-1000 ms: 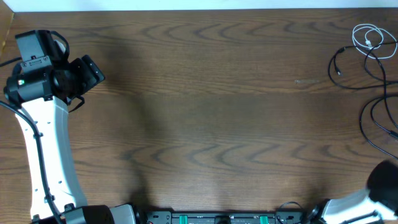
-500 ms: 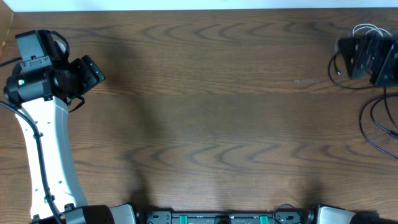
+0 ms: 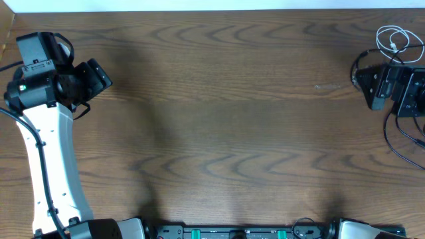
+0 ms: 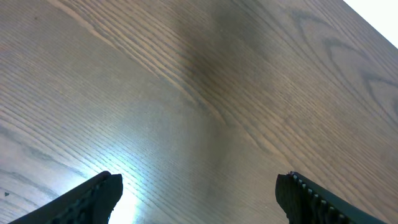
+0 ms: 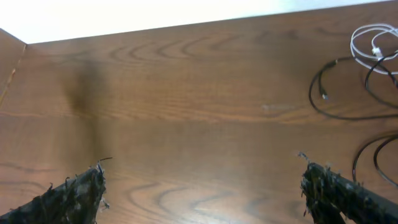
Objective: Untangle cables
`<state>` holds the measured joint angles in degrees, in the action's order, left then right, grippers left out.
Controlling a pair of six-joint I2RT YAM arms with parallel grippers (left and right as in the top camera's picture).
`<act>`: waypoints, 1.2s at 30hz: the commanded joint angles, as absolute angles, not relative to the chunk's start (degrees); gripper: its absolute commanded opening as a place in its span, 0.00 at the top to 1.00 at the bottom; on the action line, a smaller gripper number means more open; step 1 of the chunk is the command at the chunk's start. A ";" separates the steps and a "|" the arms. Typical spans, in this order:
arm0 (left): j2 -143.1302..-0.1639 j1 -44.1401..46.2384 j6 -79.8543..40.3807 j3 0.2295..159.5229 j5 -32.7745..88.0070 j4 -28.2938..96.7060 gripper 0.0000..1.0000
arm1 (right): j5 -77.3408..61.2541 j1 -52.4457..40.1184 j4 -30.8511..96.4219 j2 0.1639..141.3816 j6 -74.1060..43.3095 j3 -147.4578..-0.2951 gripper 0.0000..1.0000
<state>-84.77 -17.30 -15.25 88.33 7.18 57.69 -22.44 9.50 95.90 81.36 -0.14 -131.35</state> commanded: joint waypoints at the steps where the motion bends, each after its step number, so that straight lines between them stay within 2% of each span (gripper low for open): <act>1: -85.36 -17.28 -15.55 88.95 7.05 57.84 0.16 | -22.00 9.19 97.21 81.10 0.51 -131.68 0.01; 8: -85.36 -17.28 -15.55 88.95 7.05 57.84 0.16 | -18.81 7.38 96.01 80.75 0.54 -131.22 0.01; 12: -85.36 -17.28 -15.55 88.95 7.05 57.84 0.16 | -15.46 2.63 88.86 77.34 0.54 -126.52 0.01; 16: -85.36 -17.28 -15.55 88.95 7.05 57.84 0.16 | -13.02 -1.23 69.52 66.32 0.51 -105.67 0.01; 28: -85.36 -17.28 -15.55 88.95 7.05 57.84 0.16 | -14.50 -1.21 28.73 39.57 0.27 -54.11 0.01; 36: -85.36 -17.28 -15.55 88.95 7.05 57.84 0.16 | -13.78 -1.63 5.28 21.82 0.25 -25.39 0.01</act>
